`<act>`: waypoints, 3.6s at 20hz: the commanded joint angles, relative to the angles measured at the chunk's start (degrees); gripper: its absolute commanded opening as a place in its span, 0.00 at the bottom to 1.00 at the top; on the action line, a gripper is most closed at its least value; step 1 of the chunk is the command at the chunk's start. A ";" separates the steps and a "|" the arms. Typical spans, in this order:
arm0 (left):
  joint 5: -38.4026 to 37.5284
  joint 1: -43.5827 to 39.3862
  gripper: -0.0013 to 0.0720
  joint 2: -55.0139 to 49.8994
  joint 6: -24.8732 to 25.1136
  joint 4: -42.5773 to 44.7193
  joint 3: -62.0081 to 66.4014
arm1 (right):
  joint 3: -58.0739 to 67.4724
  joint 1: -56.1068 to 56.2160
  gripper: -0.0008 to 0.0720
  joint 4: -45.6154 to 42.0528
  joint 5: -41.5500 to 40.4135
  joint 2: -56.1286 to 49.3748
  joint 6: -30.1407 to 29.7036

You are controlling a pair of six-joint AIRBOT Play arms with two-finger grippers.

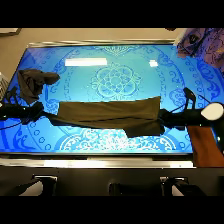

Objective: Fold the clothes and pants, and hang the long-sleeved shirts on hangers.

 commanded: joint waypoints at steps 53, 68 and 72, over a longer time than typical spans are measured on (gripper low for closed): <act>-2.43 -7.45 0.29 -32.09 0.17 -8.13 35.17 | 31.89 -7.80 0.04 8.68 11.43 -43.21 -19.76; 27.30 -50.58 0.04 -46.21 0.35 -45.24 35.21 | 48.02 -7.80 0.04 -9.14 25.16 -23.91 -4.92; 32.63 -57.16 0.04 -51.89 0.35 -54.73 38.80 | 52.28 -7.80 0.04 -9.53 27.50 -23.89 -4.52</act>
